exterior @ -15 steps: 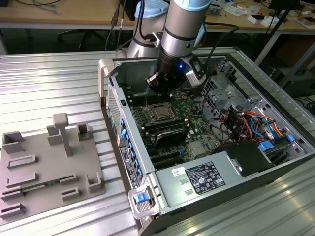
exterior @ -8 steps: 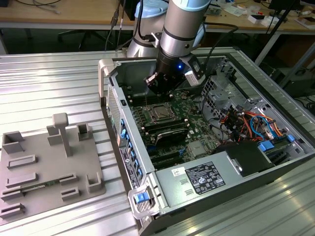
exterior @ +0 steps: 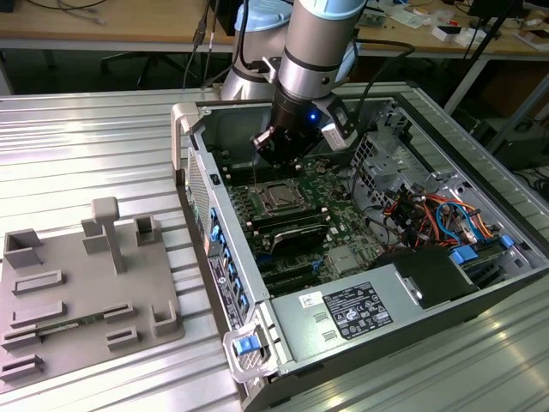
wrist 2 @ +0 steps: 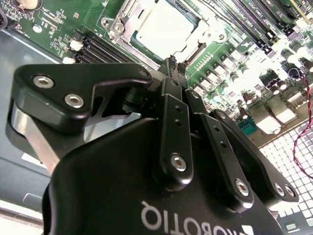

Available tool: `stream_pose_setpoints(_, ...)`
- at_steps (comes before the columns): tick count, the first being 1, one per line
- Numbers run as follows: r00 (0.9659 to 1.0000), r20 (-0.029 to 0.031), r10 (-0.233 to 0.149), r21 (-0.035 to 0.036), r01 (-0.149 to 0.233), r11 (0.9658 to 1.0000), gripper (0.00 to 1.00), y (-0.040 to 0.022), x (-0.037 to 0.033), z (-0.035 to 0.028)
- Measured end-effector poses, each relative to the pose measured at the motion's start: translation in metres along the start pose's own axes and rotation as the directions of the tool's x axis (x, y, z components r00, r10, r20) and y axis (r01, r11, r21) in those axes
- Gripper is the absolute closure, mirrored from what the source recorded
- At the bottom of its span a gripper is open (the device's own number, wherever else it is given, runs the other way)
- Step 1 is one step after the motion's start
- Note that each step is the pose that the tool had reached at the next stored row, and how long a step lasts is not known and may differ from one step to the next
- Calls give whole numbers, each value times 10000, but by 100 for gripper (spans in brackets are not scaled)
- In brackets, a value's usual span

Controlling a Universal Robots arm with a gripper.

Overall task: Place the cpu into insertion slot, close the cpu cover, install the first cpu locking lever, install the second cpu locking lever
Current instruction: 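Install the first cpu locking lever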

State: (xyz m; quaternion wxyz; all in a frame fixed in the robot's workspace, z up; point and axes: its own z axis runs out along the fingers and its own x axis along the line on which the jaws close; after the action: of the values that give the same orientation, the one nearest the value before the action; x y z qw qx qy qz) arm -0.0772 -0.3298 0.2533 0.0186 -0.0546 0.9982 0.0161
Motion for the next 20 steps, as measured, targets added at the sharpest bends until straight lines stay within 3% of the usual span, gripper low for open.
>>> stream_pose_setpoints(10,10000,-2,-16,-2,16,10000,89,0,0,1)
stream_pose_setpoints(14,9994,-12,-358,-14,358,9994,89,-1,5,0)
stream_pose_setpoints(17,9993,-13,-378,-15,378,9993,89,0,6,-29)
stream_pose_setpoints(20,9994,-12,-353,-14,353,9994,89,6,58,-32)
